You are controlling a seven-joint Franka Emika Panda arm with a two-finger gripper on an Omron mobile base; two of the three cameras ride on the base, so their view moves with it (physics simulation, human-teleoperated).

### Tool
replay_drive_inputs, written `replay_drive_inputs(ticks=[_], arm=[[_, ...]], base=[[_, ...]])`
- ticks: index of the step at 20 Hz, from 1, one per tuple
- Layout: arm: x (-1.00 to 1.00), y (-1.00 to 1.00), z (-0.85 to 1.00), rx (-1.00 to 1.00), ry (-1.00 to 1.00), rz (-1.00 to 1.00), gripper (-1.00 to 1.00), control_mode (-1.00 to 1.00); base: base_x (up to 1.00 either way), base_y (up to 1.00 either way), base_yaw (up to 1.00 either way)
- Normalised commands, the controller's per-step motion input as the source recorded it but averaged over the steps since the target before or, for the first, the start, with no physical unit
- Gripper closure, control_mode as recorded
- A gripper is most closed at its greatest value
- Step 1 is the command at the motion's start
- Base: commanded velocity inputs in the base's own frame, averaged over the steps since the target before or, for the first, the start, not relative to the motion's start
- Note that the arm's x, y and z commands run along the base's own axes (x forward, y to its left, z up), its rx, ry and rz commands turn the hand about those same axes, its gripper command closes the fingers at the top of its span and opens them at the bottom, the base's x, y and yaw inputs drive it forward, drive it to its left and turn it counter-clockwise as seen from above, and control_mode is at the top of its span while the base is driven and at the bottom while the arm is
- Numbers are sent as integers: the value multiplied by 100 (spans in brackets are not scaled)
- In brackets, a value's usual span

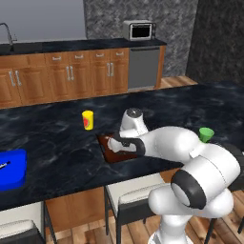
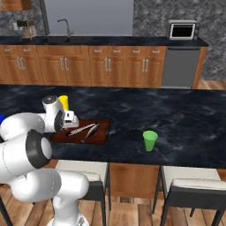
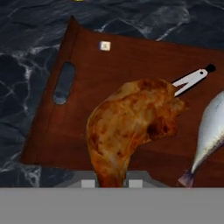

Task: Gather the cucumber and onion from the fridge and place them on a tray on the dining counter. Then gather the fish and chicken drumstick from the fridge and place them on the other tray.

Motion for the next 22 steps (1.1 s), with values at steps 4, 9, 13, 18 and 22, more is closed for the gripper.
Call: replay_drive_inputs(ticks=[4, 9, 13, 18, 22], arm=[[23, 6, -40, 0, 0, 0, 100, -100], [21, 5, -38, 0, 2, 0, 100, -100], [23, 7, -38, 0, 3, 0, 100, -100], [19, 5, -36, 0, 3, 0, -100, -100], [10, 0, -19, 0, 0, 0, -100, -100]], base=[[0, 0, 0], [0, 0, 0], [0, 0, 0], [0, 0, 0], [0, 0, 0]])
